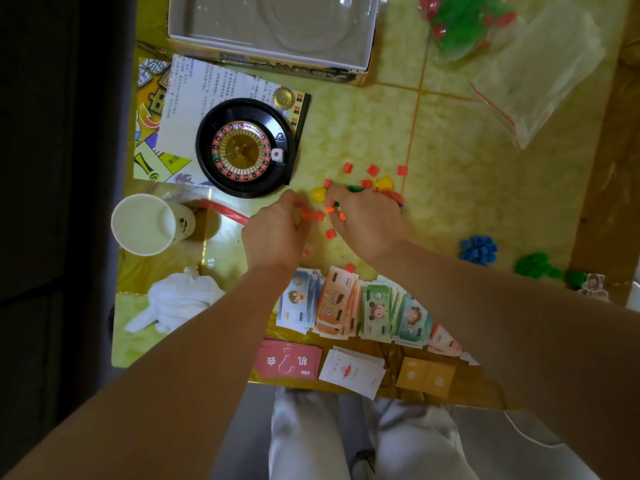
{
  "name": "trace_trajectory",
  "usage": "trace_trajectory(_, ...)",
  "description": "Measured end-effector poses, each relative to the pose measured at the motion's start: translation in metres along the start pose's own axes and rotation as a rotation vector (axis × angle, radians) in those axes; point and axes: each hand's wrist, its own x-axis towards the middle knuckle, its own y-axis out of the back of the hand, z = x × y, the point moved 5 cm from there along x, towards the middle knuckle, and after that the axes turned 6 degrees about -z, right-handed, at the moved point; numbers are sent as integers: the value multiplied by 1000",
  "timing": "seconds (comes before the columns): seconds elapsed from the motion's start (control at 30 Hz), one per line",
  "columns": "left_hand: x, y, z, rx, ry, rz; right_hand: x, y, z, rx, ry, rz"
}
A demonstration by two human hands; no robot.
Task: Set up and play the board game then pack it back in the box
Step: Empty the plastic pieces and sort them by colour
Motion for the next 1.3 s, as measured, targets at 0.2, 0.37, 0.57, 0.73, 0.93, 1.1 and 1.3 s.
trace_trajectory(0.2,-9,7,1,-460,284,37,-11,16,7,574,-41,53)
trace_trajectory(0.37,-12,-8,20,-689,279,-83,-27,23,35,1157,-354,88)
trace_trajectory(0.57,-6,-34,68,-477,21,-236,-56,27,80,1436,-572,171)
trace_trajectory(0.73,-12,-58,109,-220,-217,-326,-75,24,108,1437,-679,198)
trace_trajectory(0.93,-3,-82,131,-175,-210,-375,-79,22,129,1453,-730,206)
trace_trajectory(1.1,12,-65,109,-219,-98,-230,-71,21,132,1394,-721,185)
trace_trajectory(1.3,17,-35,74,-230,-46,-170,-61,15,113,1261,-701,-45)
